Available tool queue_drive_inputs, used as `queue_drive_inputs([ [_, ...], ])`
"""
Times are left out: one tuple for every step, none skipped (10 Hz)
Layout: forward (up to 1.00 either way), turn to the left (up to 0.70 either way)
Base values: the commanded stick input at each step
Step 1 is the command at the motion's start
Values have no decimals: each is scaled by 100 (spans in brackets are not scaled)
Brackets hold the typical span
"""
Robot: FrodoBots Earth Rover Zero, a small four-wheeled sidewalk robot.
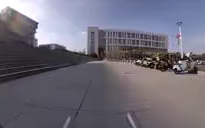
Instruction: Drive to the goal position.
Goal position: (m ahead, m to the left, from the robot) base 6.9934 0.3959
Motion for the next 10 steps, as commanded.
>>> queue_drive_inputs([
  [70,0],
  [70,0],
  [70,0],
  [70,0],
  [70,0],
  [70,0],
  [70,0],
  [70,0],
  [70,0],
  [70,0],
])
